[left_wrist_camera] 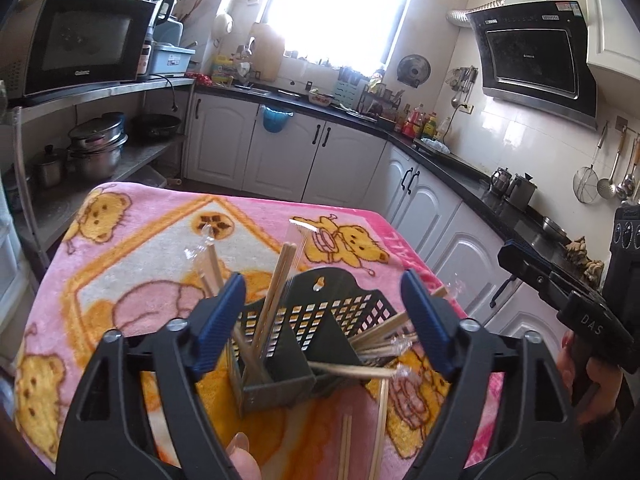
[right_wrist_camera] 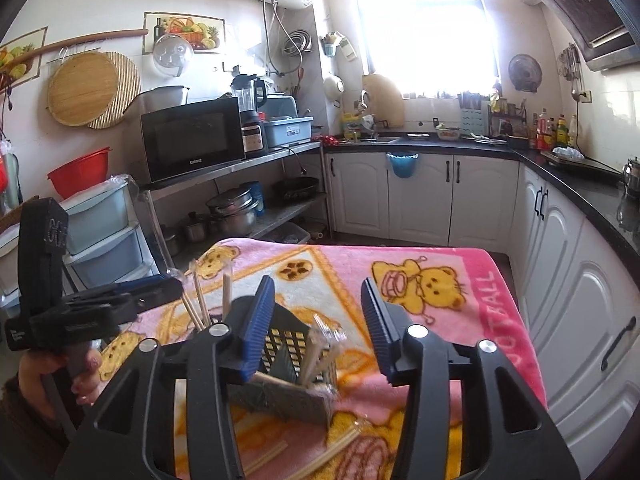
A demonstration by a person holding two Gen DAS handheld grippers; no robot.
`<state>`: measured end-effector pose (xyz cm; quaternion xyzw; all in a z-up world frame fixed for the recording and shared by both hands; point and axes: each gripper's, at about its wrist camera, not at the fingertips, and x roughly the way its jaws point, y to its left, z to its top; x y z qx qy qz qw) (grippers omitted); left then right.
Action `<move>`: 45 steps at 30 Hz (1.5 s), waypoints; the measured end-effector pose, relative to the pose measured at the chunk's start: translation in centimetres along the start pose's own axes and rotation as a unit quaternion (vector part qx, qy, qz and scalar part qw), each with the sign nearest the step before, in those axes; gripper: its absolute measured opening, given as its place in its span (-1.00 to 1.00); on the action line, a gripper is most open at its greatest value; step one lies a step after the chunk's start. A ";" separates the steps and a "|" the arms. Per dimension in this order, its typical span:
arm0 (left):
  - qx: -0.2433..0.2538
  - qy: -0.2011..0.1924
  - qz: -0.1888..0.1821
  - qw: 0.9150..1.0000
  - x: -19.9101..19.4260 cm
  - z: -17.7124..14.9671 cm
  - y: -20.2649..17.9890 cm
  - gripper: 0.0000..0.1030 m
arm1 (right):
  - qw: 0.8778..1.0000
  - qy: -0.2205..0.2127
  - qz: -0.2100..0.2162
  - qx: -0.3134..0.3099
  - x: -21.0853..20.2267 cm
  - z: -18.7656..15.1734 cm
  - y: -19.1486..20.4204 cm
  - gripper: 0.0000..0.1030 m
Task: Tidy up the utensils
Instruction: 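Withdraw both open grippers from the caddy toward the last loose chopsticks, then close the left gripper on the last wooden chopsticks while the right gripper grasps sleeved chopsticks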
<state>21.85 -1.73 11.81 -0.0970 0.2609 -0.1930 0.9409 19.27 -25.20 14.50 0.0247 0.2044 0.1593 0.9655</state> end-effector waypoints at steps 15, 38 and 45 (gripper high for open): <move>0.016 -0.002 0.012 1.000 -3.3 -3.9 -0.7 0.80 | 1.000 0.024 -0.016 -0.002 -2.8 -5.3 0.5 0.24; 0.041 0.087 0.035 0.995 0.4 -11.0 -1.5 0.80 | 0.994 0.090 -0.048 0.044 -2.3 -12.2 -1.6 0.37; 0.051 0.127 0.041 0.990 2.9 -12.6 -1.6 0.80 | 0.989 0.119 -0.061 0.060 -0.8 -13.7 -3.3 0.37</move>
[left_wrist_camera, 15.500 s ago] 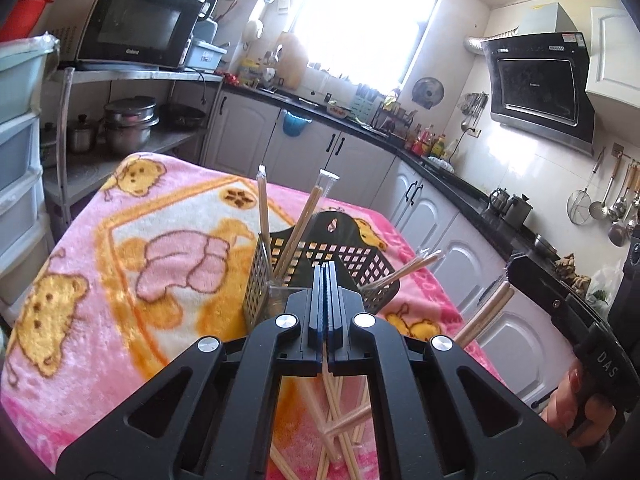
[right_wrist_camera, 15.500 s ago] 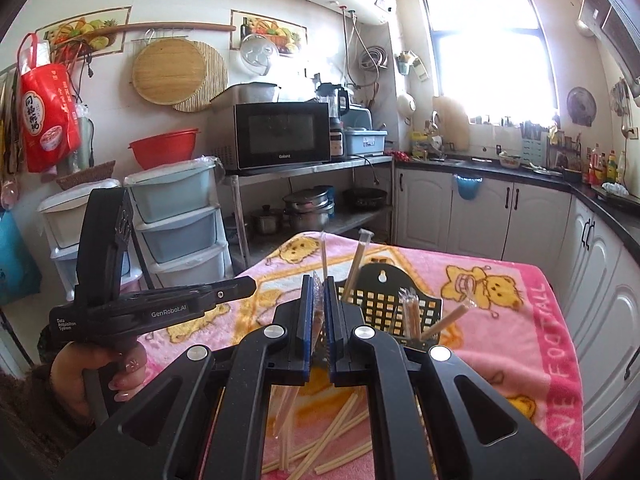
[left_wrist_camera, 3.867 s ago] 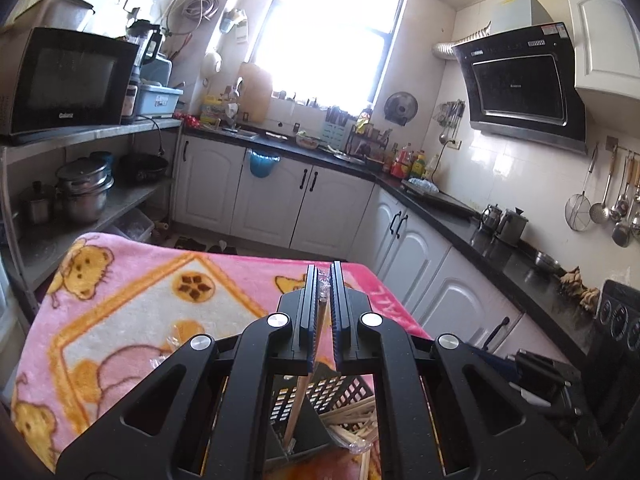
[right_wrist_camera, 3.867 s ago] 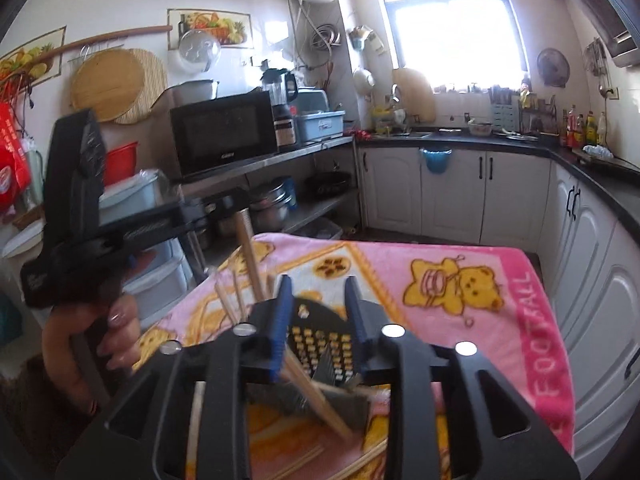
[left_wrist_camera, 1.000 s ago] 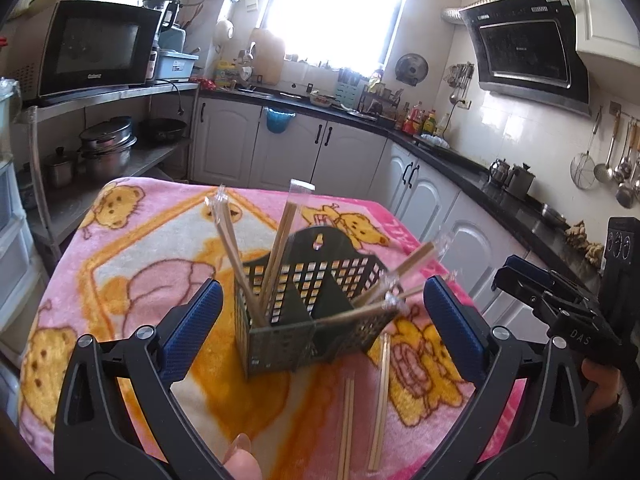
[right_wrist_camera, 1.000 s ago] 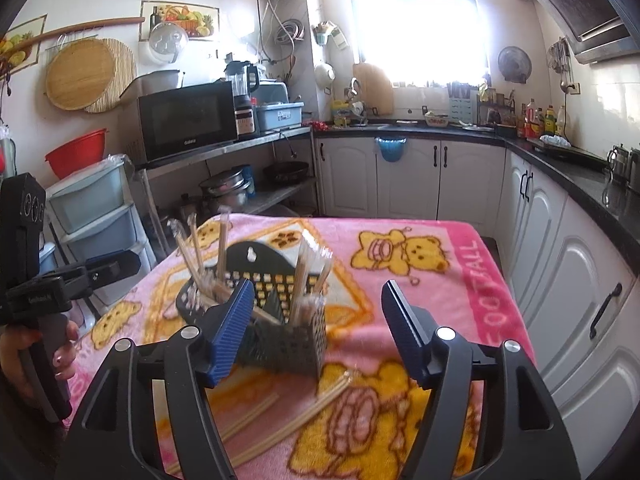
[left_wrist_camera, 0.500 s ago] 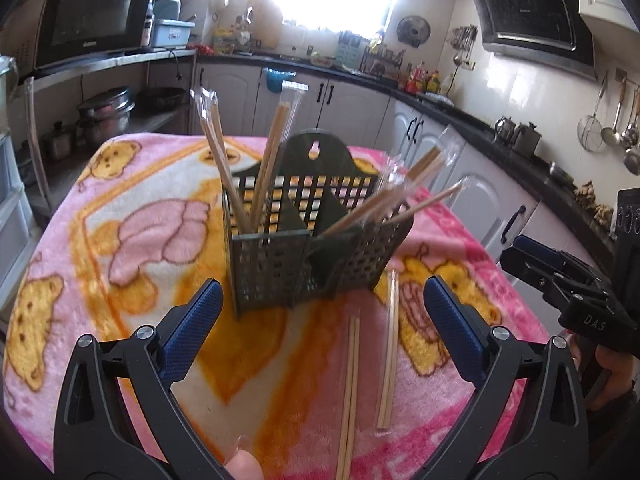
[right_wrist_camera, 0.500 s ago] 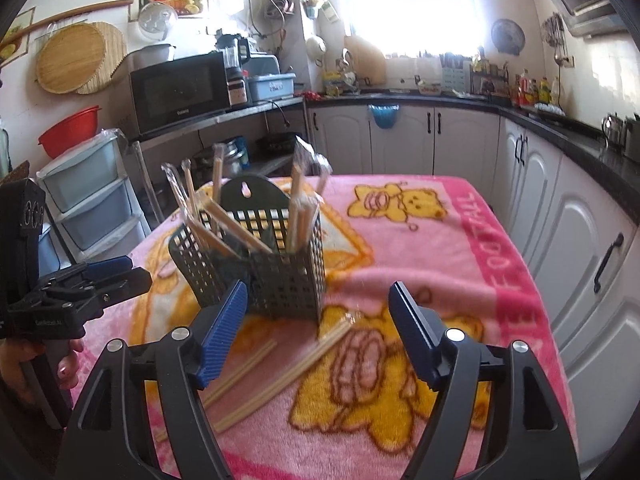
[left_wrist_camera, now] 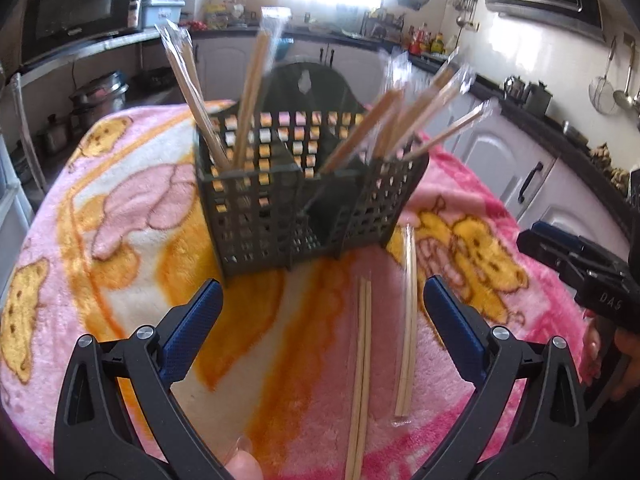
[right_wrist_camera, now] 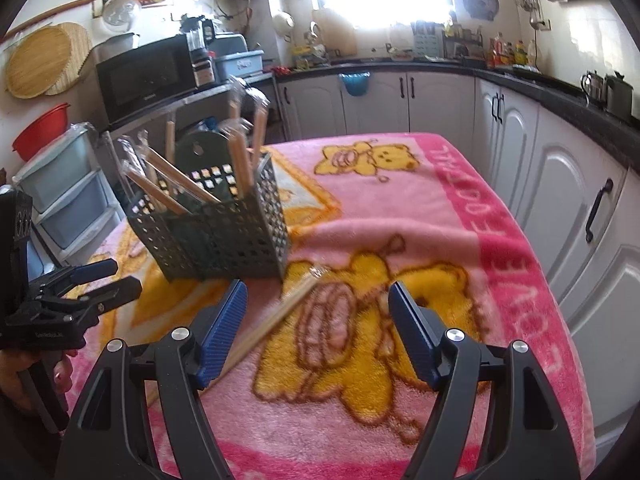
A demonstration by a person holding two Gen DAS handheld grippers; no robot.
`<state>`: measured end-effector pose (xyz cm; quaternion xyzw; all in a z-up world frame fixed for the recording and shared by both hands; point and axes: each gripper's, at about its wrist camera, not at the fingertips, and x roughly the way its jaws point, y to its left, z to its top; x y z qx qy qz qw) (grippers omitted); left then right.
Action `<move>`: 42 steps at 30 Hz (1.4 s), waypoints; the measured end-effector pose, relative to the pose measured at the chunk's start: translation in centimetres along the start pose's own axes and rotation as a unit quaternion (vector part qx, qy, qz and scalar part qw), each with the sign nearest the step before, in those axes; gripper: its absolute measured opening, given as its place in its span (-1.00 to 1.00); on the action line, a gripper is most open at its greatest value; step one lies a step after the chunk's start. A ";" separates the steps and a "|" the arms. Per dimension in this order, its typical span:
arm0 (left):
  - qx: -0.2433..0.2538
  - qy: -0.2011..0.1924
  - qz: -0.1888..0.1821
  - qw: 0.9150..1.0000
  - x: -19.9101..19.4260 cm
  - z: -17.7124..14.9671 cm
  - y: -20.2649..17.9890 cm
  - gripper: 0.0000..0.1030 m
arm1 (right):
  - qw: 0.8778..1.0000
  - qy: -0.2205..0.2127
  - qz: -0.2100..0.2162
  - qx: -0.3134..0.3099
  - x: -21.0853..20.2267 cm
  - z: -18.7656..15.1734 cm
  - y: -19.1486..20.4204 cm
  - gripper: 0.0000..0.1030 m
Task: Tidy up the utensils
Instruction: 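Close the left gripper on the last wooden chopsticks while the right gripper grasps sleeved chopsticks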
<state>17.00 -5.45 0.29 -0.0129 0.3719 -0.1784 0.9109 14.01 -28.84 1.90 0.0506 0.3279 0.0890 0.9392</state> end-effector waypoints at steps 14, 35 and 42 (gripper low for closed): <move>-0.011 0.090 -0.031 0.995 6.3 -1.1 -1.1 0.03 | 0.994 0.101 0.038 0.018 8.7 1.0 -0.9 0.09; 0.010 0.097 0.006 0.995 8.9 -1.1 -2.6 -0.43 | 0.987 0.138 0.018 0.085 13.7 0.8 -3.2 -0.81; -0.018 0.104 -0.005 0.994 9.3 -0.7 -1.2 -0.86 | 0.987 0.098 0.038 0.123 10.3 0.1 -4.8 -0.89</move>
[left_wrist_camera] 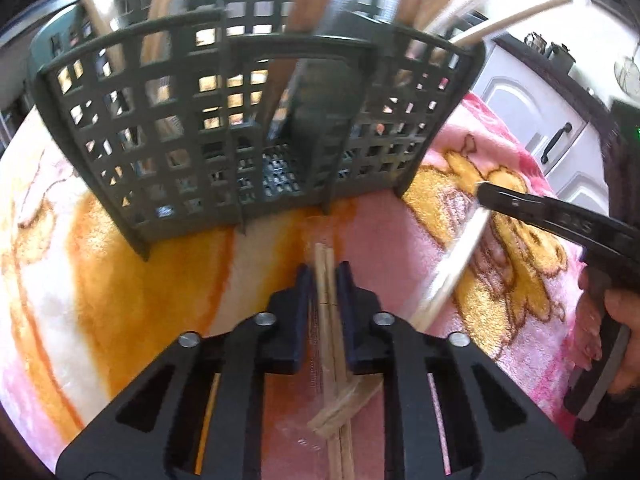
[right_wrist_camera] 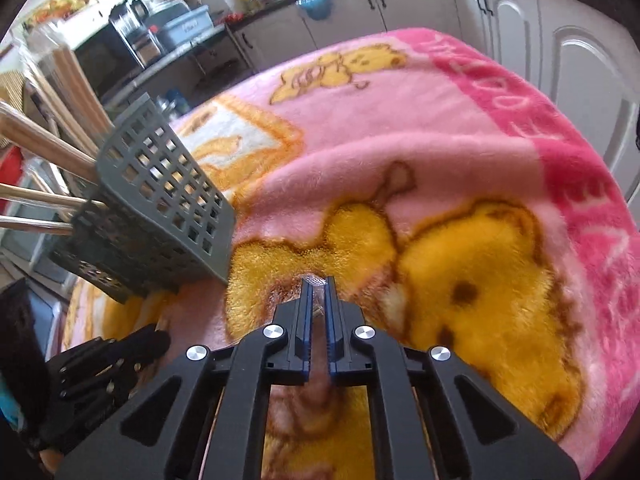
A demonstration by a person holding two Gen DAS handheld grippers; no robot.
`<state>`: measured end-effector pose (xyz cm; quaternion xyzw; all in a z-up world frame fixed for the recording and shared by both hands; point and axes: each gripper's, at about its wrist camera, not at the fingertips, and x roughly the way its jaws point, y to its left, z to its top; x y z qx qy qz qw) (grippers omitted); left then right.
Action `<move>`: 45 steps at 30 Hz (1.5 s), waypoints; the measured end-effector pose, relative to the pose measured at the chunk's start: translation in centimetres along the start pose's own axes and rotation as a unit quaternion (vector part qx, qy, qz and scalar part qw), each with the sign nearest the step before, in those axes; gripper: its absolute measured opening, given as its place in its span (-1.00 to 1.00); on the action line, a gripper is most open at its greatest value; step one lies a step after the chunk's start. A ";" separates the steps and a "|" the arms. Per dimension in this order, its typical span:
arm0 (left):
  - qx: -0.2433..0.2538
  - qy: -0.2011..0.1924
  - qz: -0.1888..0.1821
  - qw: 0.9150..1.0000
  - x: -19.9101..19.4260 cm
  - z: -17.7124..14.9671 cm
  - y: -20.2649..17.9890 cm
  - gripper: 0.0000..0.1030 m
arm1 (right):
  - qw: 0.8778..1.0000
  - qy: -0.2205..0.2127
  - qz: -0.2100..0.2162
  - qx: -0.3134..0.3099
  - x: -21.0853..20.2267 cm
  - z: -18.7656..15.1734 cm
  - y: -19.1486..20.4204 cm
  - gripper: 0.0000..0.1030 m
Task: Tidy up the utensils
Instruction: 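Close the left gripper on the last wooden chopsticks while the right gripper grasps sleeved chopsticks, then lift the held chopsticks with both grippers and carry them above the caddy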
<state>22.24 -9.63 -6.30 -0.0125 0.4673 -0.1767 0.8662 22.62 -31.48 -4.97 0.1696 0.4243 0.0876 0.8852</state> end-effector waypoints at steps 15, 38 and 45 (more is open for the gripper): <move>-0.053 -0.114 -0.042 0.991 -9.0 -0.1 2.7 -0.93 | 0.985 -0.170 0.013 -0.032 -12.2 -1.2 1.8 -0.90; -0.086 -0.286 -0.028 0.954 -19.4 3.0 4.3 -0.93 | 0.959 -0.250 0.088 -0.096 -19.9 -2.9 8.6 -0.90; -0.091 -0.313 -0.013 0.945 -20.4 5.8 4.8 -0.93 | 0.948 -0.269 0.096 -0.138 -21.1 -1.1 11.7 -0.95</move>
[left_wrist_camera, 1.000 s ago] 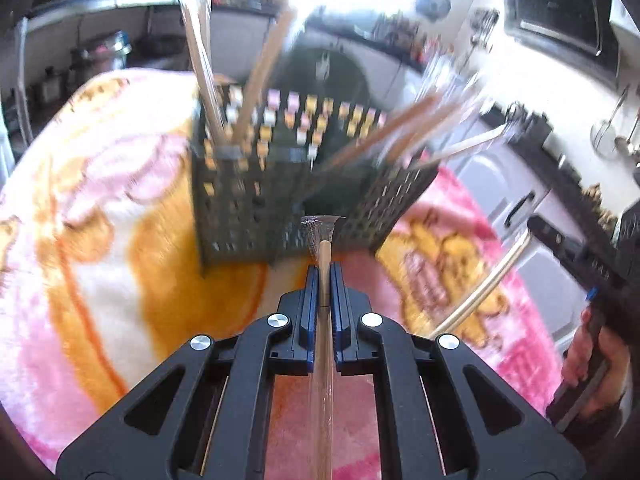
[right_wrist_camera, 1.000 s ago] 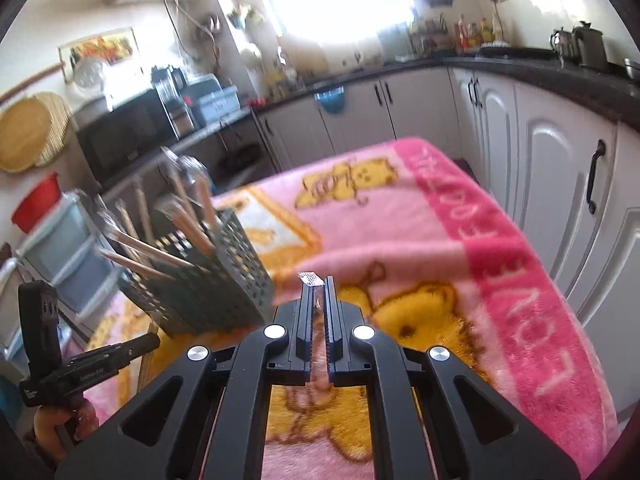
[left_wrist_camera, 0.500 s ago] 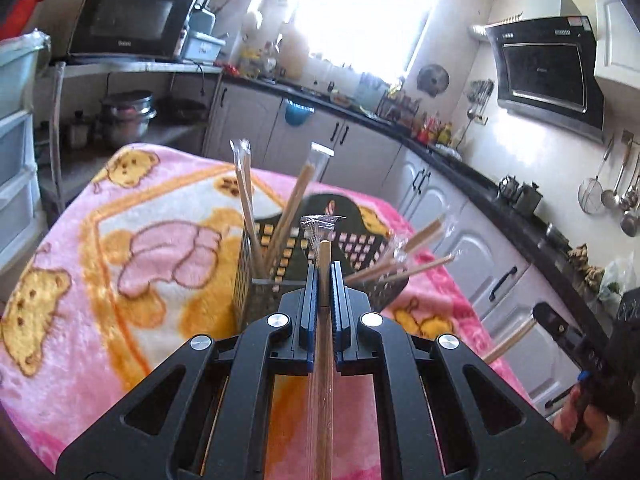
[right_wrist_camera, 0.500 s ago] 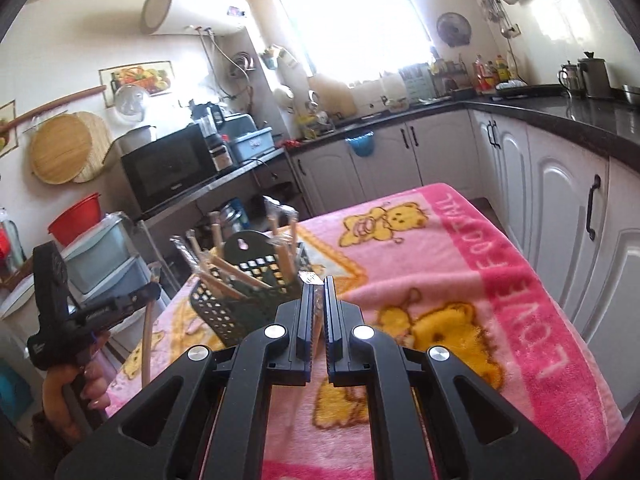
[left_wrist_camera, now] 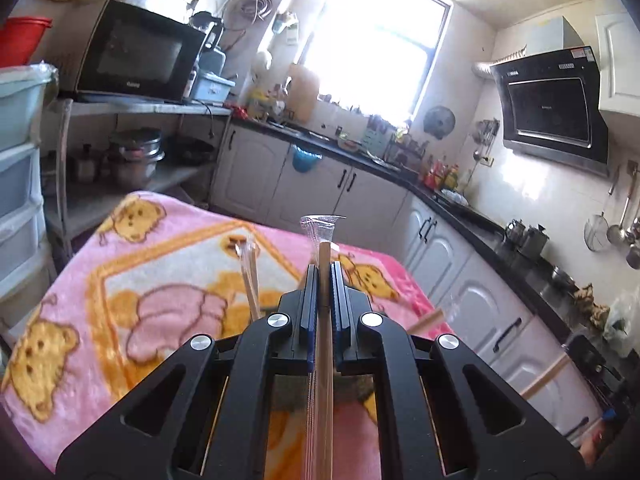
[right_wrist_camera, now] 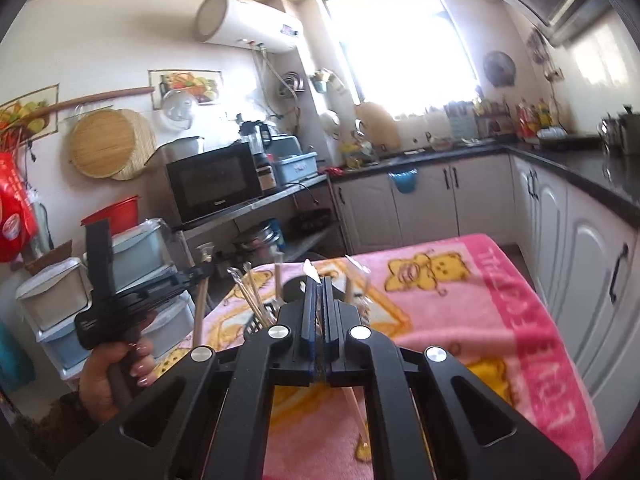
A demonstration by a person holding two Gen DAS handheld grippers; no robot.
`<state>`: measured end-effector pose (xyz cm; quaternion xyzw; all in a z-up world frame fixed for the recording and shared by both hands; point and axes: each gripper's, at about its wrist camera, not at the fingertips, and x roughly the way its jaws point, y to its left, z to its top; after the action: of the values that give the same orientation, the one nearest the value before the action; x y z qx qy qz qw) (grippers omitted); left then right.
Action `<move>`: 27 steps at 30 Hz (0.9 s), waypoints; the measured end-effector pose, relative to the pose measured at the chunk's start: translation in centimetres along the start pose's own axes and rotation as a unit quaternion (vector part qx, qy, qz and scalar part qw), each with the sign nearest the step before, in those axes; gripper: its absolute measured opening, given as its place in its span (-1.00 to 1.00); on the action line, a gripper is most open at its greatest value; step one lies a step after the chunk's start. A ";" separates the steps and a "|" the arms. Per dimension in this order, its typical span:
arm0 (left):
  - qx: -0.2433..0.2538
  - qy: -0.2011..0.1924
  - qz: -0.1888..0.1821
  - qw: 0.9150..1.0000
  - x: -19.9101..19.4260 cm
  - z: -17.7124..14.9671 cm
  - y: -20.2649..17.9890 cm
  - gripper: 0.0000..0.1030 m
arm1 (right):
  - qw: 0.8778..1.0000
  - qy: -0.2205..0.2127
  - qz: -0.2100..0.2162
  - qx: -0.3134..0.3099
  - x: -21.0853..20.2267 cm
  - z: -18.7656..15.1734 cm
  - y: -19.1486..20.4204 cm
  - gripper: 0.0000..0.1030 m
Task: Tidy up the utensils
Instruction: 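Lift the held chopsticks with both grippers and carry them above the caddy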
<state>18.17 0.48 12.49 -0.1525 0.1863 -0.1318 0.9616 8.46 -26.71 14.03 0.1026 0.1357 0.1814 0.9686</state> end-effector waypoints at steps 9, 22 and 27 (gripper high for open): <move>-0.001 -0.046 0.011 0.999 0.9 3.6 -0.5 -0.93 | 0.999 -0.015 0.021 -0.038 1.2 3.4 2.1 -0.95; 0.009 -0.083 0.023 0.996 3.5 7.2 -1.7 -0.93 | 0.995 -0.062 0.033 -0.076 3.3 8.9 4.6 -0.95; 0.033 -0.106 0.046 0.993 4.8 7.2 -2.3 -0.93 | 0.992 -0.066 0.026 -0.102 4.8 10.7 5.1 -0.95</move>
<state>24.88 -1.35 18.07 -0.1248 0.0851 -0.0771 0.9855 14.28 -21.81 24.27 0.0186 0.0495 0.2125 0.9757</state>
